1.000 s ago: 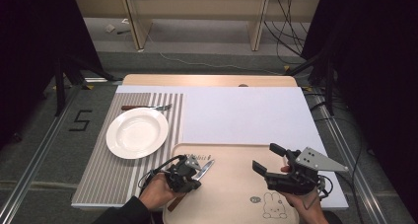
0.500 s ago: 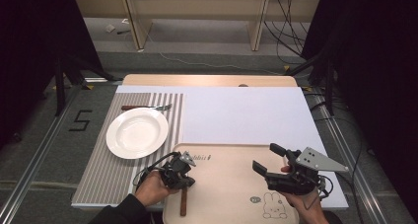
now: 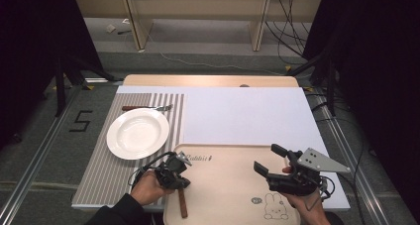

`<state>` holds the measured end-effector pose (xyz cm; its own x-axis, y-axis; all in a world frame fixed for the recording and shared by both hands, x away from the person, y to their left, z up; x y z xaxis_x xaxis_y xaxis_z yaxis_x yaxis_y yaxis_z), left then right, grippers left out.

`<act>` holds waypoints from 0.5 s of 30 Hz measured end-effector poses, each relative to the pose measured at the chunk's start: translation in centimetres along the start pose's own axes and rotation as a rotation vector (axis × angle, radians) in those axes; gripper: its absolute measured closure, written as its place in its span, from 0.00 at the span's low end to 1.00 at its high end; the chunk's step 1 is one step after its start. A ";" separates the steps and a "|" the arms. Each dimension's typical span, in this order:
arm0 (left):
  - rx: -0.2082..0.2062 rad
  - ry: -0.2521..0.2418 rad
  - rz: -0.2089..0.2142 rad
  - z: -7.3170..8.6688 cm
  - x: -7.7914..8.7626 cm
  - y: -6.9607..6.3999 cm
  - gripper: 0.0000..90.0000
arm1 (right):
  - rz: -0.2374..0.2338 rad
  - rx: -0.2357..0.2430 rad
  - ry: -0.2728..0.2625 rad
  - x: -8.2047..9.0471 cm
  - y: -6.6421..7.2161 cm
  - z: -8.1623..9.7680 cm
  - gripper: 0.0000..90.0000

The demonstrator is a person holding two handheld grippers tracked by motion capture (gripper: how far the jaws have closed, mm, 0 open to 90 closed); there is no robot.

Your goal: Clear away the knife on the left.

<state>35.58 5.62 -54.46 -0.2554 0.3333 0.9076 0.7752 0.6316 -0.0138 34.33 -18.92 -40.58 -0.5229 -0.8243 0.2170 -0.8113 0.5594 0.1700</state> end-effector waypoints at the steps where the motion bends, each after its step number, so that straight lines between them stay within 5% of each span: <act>1: 0.001 0.002 0.001 0.0 0.0 0.0 1.00 | 0.000 0.000 0.000 0.0 0.0 0.0 0.21; 15: 0.015 0.032 0.007 0.7 0.4 0.8 1.00 | -0.001 0.000 0.002 0.0 0.0 0.0 0.21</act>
<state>35.68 6.74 -54.45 -0.2313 0.3148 0.9205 0.7680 0.6399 -0.0258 34.30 -18.93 -40.57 -0.5212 -0.8250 0.2185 -0.8122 0.5581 0.1699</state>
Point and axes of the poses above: each handheld gripper's, and its own axes: x roughly backward along the jaws, z roughly out of its underside, y roughly to its left, the point moved 9 cm from there along -x, roughly forward along the jaws, and after that the axes turned 11 degrees about -z, right-handed, at the moved point
